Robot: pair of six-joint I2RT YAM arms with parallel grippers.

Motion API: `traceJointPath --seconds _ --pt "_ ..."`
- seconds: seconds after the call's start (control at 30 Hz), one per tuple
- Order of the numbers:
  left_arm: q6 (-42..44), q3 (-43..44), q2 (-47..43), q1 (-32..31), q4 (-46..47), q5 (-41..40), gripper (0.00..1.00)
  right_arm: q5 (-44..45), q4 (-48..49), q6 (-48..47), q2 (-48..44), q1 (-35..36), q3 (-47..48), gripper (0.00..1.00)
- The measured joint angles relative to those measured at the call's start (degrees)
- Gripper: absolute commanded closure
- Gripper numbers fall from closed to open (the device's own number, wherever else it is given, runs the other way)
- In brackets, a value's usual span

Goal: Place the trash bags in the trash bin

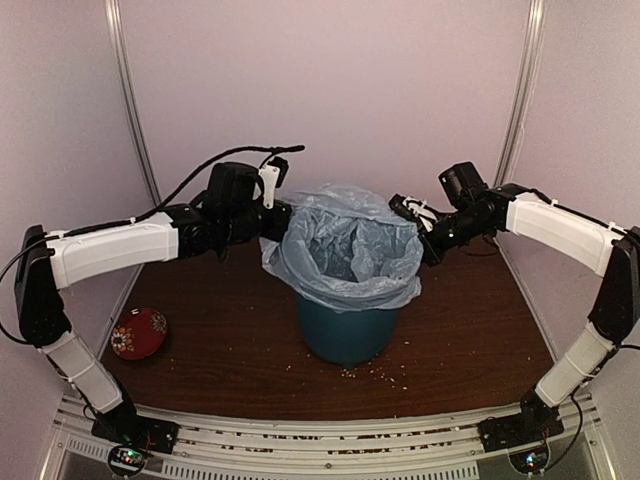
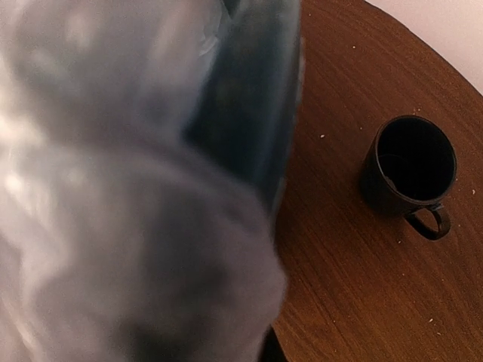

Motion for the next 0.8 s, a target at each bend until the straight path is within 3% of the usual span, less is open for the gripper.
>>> traceJointPath --seconds 0.2,0.43,0.6,0.8 --pt "-1.2 -3.7 -2.4 0.0 2.8 2.2 1.00 -1.0 0.9 -0.5 -2.9 -0.2 -3.6 1.00" --pt "-0.3 -7.8 -11.7 -1.7 1.7 6.6 1.00 -1.4 -0.4 -0.5 -14.3 0.6 -8.3 1.00" --pt "0.8 -2.8 -13.2 -1.7 -2.6 6.8 1.00 -0.9 -0.5 -0.5 -19.4 0.6 -7.6 0.98" --pt "3.3 6.3 -6.0 -1.1 -8.0 4.7 1.00 0.3 -1.2 -0.4 -13.4 -0.7 -4.0 1.00"
